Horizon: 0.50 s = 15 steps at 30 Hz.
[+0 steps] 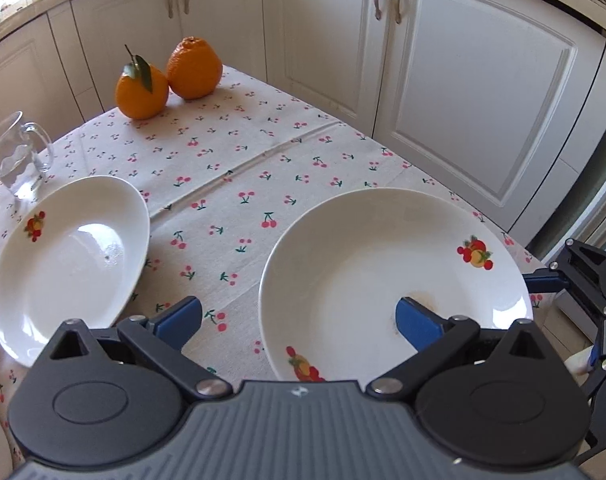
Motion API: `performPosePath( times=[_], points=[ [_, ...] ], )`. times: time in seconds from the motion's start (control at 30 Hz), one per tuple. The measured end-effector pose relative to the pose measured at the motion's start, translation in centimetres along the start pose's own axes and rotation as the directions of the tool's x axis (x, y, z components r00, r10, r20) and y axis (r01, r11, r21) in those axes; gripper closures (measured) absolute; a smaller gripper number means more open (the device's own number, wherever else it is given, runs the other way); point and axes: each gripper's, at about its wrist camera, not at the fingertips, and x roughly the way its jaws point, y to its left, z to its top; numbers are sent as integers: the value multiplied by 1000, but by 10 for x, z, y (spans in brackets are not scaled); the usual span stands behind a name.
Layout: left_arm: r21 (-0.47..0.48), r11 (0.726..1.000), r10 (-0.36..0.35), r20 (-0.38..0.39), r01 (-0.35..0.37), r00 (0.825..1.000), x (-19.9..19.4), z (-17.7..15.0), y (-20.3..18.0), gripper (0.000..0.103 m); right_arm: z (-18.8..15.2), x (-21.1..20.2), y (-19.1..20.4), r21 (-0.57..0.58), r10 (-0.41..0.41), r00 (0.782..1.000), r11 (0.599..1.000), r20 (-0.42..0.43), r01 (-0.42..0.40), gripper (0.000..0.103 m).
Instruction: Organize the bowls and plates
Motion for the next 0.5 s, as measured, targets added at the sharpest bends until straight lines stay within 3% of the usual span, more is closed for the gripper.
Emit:
performPosePath(
  times=[0.17,0.37,0.5],
  points=[
    [17,998,-66,-51,67,997,21,10,2,6,-6,-2,-1,-13,11,999,1000,47,-11,0],
    [26,993,-116,-98,119,988,34,19,2,21,-6,-1,-4,-28,28,998,999,62,-26,0],
    [30,990,-132,-112,137,985,38,22,3,26,-6,-3,-3,-48,47,997,998,67,-44,5]
  ],
)
